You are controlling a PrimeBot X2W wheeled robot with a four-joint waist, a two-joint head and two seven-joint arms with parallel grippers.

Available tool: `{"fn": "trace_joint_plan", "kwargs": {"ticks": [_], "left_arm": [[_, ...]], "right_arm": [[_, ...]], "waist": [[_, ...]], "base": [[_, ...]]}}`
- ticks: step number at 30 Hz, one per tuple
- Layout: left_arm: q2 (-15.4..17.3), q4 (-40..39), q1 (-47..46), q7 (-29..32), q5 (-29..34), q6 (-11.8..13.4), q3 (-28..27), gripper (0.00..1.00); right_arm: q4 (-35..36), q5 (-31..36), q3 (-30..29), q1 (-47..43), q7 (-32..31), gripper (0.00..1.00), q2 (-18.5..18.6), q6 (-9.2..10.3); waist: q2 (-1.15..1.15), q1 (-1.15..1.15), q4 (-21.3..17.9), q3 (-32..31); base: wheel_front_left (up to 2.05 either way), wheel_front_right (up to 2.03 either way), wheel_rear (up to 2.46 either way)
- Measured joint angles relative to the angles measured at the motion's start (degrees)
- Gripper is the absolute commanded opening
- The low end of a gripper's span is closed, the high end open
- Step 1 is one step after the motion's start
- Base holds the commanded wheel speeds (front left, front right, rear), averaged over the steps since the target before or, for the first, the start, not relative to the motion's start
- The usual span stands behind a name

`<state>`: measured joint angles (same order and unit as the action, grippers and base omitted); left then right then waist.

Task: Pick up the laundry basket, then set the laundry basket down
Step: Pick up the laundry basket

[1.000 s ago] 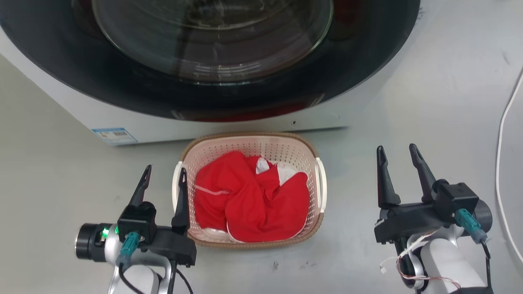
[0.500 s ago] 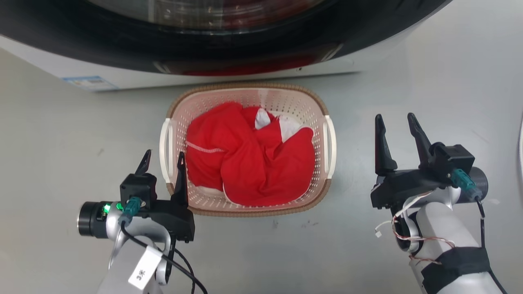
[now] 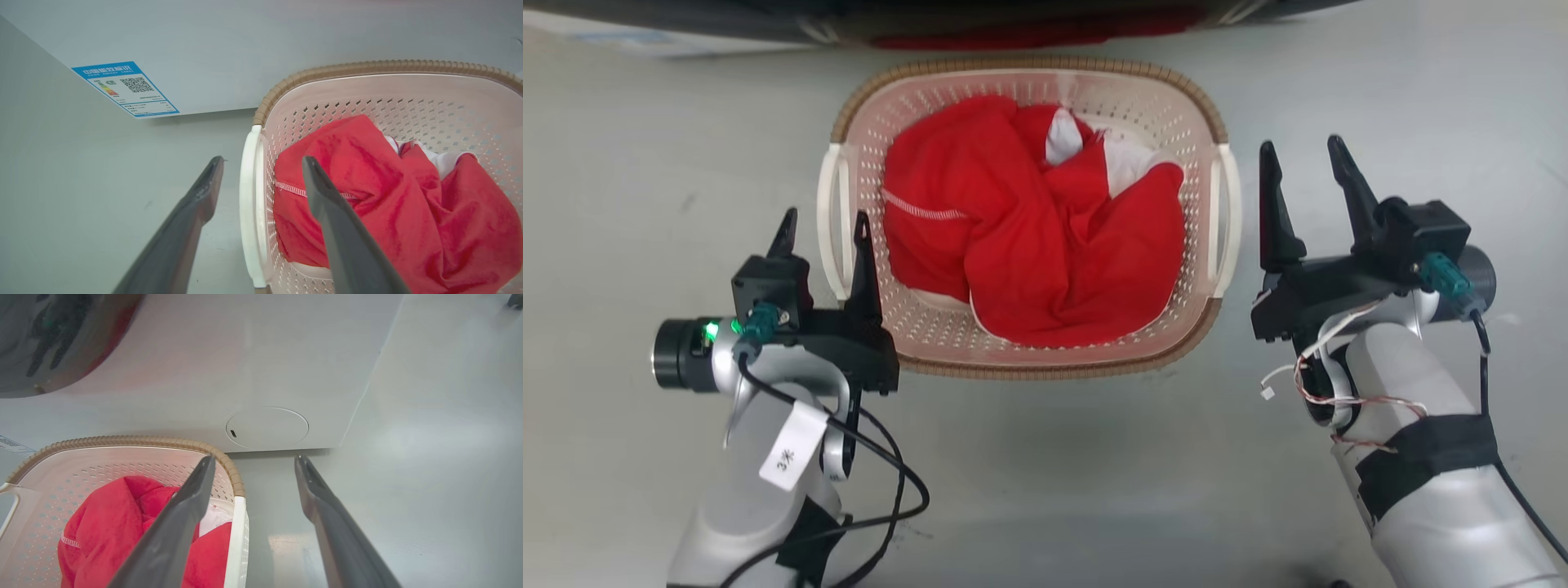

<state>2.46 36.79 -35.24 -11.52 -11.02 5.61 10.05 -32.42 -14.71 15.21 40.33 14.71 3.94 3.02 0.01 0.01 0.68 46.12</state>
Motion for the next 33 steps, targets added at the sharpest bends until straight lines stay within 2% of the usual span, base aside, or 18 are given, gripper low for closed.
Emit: {"fn": "trace_joint_plan", "kwargs": {"ticks": [9,17,27,33], "left_arm": [[-0.27,4.54,-4.55,-1.08,-0.43,0.12,-0.87,1.00],[-0.33,8.65,-7.38,-1.77,-0.54,0.42,-1.79,1.00],[-0.52,13.48,-11.06,-1.97,-0.53,0.05,-1.43,1.00],[-0.62,15.96,-13.18,-2.05,-0.45,-0.19,-0.32,1.00]], "right_arm": [[-2.57,0.03,2.66,2.48,0.00,1.00,-0.04,-0.52],[-3.58,-1.63,6.56,3.49,0.00,1.00,-0.04,-0.43],[-6.41,-4.64,9.64,6.12,0.00,1.00,-0.04,2.08],[-8.35,-6.67,10.94,7.77,0.00,1.00,-0.04,2.87]], "waist": [[0.00,-0.01,0.52,6.71],[0.00,-0.01,0.88,9.49],[-0.01,-0.01,1.15,10.55],[-0.01,-0.01,1.18,10.68]], "base": [[0.00,0.00,0.00],[0.00,0.00,0.00],[0.00,0.00,0.00],[0.00,0.00,0.00]]}}
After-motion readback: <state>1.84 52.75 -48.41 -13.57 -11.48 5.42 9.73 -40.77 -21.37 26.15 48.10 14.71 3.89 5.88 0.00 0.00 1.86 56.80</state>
